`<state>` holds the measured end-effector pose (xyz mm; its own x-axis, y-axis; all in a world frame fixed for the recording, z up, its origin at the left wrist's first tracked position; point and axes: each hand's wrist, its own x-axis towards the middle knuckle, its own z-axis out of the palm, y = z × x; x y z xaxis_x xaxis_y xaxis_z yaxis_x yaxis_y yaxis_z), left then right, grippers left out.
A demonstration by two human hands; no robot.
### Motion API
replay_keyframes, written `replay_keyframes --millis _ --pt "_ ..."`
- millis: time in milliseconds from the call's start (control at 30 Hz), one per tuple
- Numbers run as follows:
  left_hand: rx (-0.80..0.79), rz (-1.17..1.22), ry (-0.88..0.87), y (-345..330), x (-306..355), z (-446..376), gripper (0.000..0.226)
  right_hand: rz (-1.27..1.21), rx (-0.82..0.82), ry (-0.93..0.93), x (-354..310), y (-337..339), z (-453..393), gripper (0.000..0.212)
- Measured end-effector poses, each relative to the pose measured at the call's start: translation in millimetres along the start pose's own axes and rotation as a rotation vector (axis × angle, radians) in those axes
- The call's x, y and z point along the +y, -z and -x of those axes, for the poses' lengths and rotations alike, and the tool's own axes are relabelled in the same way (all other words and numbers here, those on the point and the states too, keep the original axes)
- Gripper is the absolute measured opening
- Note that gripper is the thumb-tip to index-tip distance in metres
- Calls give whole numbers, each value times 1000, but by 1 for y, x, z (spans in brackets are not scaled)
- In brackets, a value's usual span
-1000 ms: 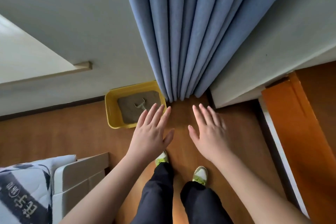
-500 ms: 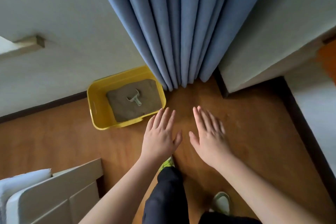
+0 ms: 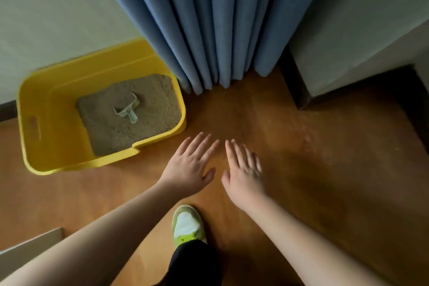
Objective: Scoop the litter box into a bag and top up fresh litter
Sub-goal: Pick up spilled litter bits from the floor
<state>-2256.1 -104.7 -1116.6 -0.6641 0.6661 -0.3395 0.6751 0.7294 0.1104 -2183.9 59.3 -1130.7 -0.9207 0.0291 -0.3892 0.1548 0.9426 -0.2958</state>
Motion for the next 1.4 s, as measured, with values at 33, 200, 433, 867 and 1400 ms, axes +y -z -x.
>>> replay_keyframes --millis 33,200,433,867,1400 --pt "-1 -6 32 -14 -6 -4 73 11 11 -16 6 -12 -8 73" --pt "10 -20 88 -64 -15 -21 69 110 45 -55 36 -52 -42 72" --pt "39 -41 119 -108 -20 -19 68 138 102 -119 71 -79 -66 69" --pt "48 152 174 -119 -8 -10 74 -244 202 -345 121 -75 -105 32" --pt "33 1038 569 -117 -8 1 54 -119 295 -275 118 -74 -120 12"
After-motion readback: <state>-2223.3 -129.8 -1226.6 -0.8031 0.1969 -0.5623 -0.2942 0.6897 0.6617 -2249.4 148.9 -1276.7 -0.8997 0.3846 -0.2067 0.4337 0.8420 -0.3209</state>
